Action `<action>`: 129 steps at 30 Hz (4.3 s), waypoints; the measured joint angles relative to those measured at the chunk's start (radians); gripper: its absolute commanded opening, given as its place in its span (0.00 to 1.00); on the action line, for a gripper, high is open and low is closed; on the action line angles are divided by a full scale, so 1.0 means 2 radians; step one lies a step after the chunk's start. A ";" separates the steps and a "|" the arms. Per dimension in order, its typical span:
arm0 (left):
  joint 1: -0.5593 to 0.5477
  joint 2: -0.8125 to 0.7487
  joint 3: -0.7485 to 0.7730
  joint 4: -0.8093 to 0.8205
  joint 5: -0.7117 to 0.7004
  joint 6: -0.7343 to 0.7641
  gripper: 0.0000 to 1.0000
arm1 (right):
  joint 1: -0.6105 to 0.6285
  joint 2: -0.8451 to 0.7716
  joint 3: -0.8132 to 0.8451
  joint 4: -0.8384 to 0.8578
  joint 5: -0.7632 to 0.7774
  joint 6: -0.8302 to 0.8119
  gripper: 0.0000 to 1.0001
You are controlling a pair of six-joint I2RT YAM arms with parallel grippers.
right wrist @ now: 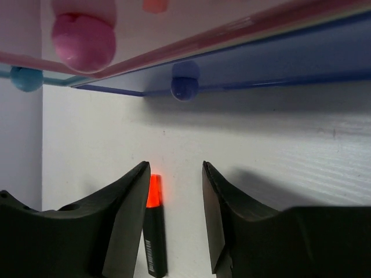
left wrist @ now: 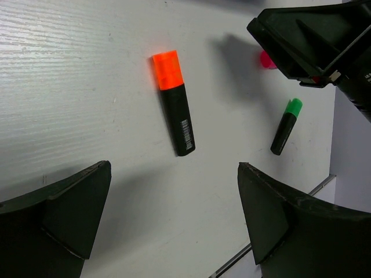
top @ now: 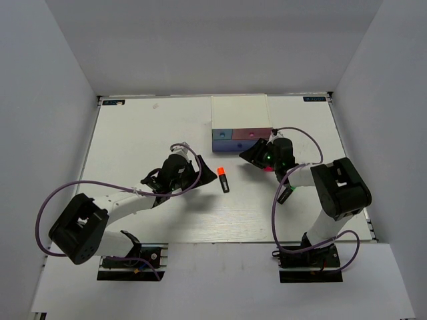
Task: Sort the stationery into containers
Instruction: Open the drawer
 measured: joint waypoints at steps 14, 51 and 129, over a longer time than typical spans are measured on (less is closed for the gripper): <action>0.000 0.028 0.004 0.002 0.007 0.003 1.00 | 0.015 -0.042 -0.042 0.018 -0.019 -0.058 0.90; 0.000 -0.124 -0.043 -0.049 -0.046 0.006 1.00 | 0.138 -0.131 0.124 -0.283 -0.041 -0.777 0.90; 0.002 -0.164 -0.108 -0.020 -0.084 -0.005 1.00 | 0.187 0.235 -0.003 0.369 0.274 -1.151 0.53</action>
